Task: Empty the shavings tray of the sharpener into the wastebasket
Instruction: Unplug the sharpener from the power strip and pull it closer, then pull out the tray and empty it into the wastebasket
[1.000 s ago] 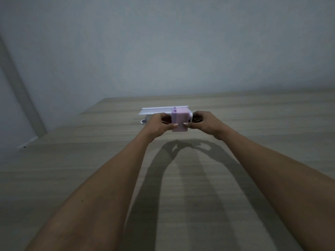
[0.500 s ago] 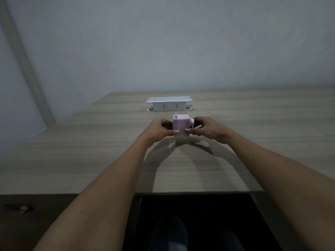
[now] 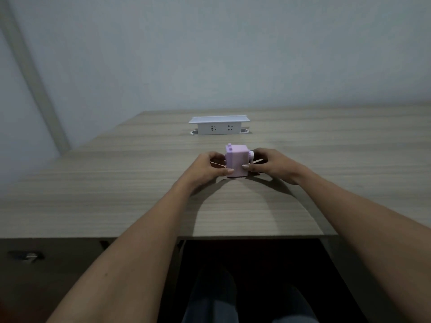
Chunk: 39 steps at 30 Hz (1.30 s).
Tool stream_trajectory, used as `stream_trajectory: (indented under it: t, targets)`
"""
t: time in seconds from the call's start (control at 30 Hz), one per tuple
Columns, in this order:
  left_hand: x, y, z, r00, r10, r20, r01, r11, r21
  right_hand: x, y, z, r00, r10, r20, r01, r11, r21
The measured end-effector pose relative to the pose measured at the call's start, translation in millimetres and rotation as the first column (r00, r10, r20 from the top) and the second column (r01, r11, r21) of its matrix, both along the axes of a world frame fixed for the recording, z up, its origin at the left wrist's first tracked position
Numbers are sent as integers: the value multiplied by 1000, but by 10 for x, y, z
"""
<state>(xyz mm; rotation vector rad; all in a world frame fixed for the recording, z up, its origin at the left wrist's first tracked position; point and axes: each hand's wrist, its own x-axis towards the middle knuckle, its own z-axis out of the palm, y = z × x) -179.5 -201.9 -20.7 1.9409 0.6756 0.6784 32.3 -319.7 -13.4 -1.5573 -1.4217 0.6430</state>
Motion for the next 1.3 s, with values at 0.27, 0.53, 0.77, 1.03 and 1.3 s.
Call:
stream_trajectory:
  t: [0.27,0.53,0.77,1.03,1.3]
  targets:
    - [25,84,-45,999,-18,32,20,998,-56,57,20,-91,1000,4,-11,-3,1000,30]
    - [-71,132,-15,999,-33,2,33,999,-44,72,28,-85,1000,17,-3,-17,1000,1]
    - [-354,254,-18,1000,4,25,-2,996,-88,56,-1,-60,1000,7,-2,-7,1000,-3]
    - [-711,261,64,993,68,96,-64,997,-47,11,-78,29,1000,-21,18,21,1000,7]
    - [-792,96,436,981,59,182,-59,998,-6,-86,-230,467,997,-70,28,67,992,108]
